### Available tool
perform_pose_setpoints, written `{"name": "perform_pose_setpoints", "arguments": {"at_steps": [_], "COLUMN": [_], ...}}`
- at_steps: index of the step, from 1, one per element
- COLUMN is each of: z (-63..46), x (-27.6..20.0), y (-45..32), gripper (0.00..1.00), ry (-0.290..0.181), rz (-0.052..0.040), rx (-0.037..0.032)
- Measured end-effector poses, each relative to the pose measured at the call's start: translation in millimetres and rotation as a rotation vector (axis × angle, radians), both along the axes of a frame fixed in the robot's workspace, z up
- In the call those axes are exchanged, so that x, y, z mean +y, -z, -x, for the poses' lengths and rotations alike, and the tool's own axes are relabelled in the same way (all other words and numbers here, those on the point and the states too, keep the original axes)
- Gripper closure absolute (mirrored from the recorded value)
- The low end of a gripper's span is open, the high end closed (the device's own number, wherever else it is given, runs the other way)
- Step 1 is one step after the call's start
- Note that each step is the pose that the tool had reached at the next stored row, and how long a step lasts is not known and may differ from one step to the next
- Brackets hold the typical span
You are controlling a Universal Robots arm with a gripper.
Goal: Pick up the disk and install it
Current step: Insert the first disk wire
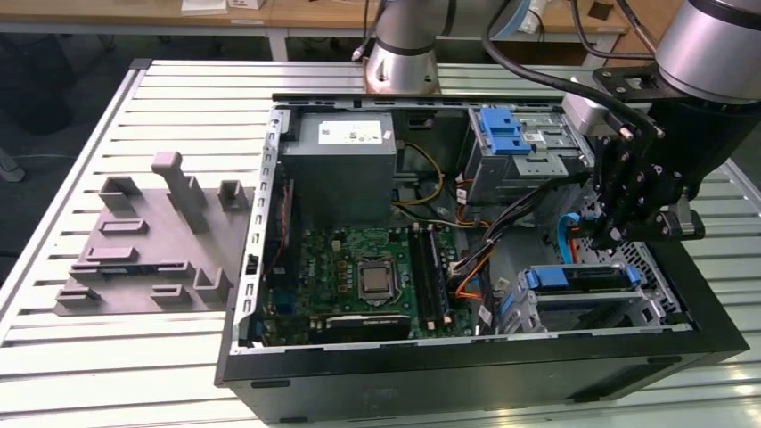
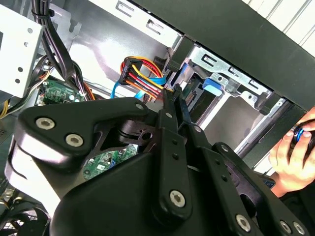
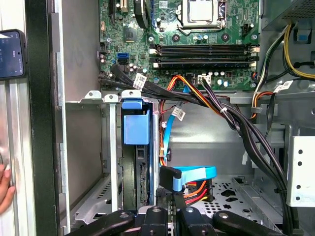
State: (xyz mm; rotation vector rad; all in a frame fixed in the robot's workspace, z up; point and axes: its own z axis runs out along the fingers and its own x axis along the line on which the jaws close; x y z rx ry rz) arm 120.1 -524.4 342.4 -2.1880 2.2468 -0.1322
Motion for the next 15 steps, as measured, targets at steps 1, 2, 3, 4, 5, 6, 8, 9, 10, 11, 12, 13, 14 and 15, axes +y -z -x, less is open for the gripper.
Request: {"name": "perform_pose_setpoints", "arguments": {"at_steps": [1, 2, 3, 4, 5, 6, 8, 9, 10, 11, 12, 13, 14, 15], "z": [0.0, 0.0, 0.0, 0.1, 0.1, 0.2, 0.2, 0.2, 0.3, 0.3, 0.3, 0.3, 0.2, 0.2], "x": [0.0, -0.3, -1.2, -2.6, -3.7, -3.8, -3.8, -3.9, -3.9, -3.9, -3.9, -3.9, -4.4, -5.5], "y": [0.0, -0.2, -0.2, -0.1, 0.0, 0.0, 0.0, 0.0, 0.1, 0.3, 0.3, 0.4, 0.6, 0.8], "gripper": [0.84, 0.84, 0.84, 0.84, 0.84, 0.84, 0.84, 0.84, 0.84, 0.84, 0.84, 0.84, 0.84, 0.84], "ry": [0.0, 0.0, 0.0, 0.0, 0.0, 0.0, 0.0, 0.0, 0.0, 0.0, 0.0, 0.0, 0.0, 0.001], "rz": [0.0001, 0.0005, 0.0005, 0.0002, 0.0002, 0.0001, 0.0001, 0.0001, 0.0001, 0.0, 0.0001, 0.0003, 0.0001, 0.0002], "rx": [0.0, 0.0, 0.0, 0.0, 0.0, 0.0, 0.0, 0.0006, 0.008, 0.0142, 0.0167, 0.0177, 0.0179, 0.0181]}}
